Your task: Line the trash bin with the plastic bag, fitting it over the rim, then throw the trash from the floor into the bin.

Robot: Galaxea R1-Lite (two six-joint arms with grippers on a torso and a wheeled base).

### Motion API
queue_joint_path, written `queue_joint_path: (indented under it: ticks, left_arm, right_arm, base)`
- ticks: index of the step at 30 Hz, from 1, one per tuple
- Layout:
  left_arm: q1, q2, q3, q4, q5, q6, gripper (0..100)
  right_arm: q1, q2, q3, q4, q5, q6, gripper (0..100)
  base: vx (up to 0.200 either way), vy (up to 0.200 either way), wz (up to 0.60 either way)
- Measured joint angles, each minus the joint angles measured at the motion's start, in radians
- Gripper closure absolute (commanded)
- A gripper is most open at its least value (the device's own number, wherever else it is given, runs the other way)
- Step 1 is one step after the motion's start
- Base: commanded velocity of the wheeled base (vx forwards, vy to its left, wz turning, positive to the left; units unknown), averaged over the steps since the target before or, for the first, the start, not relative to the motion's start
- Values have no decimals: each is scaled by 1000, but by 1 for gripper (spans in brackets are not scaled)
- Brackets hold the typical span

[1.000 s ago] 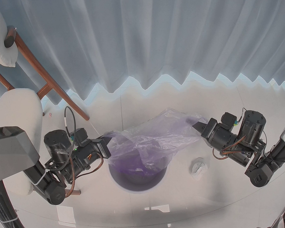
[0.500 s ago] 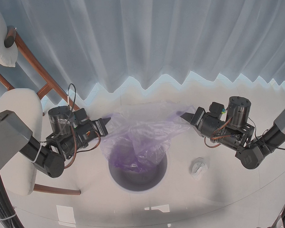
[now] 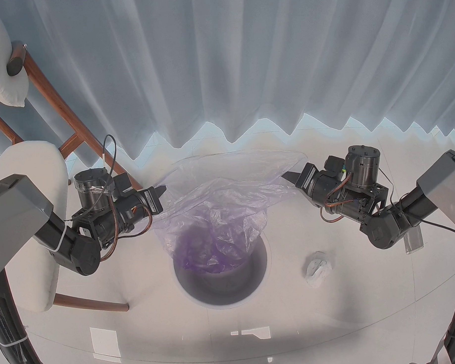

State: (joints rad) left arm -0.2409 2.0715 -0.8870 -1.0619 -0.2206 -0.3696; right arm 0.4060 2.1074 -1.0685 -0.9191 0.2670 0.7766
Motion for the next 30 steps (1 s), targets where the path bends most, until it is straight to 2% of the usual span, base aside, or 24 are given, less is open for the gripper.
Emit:
queue_joint_path:
  ticks: [11, 18, 22, 30]
  left_arm:
    - [-9, 65, -19, 3, 5, -33, 100]
    - [-9, 80, -34, 83, 7, -53, 100]
    - [-7, 86, -48, 99, 7, -84, 100]
    - [14, 111, -83, 155, 3, -101, 100]
  right_arm:
    - [-56, 52, -136, 130, 0, -9, 100]
    - [-87, 92, -190, 207, 0, -49, 100]
    - [-95, 141, -212, 209, -1, -91, 100]
    - [-99, 221, -280, 218, -2, -100, 100]
  base:
    - [0, 0, 0]
    - [0, 0, 0]
    - [0, 0, 0]
    - [0, 0, 0]
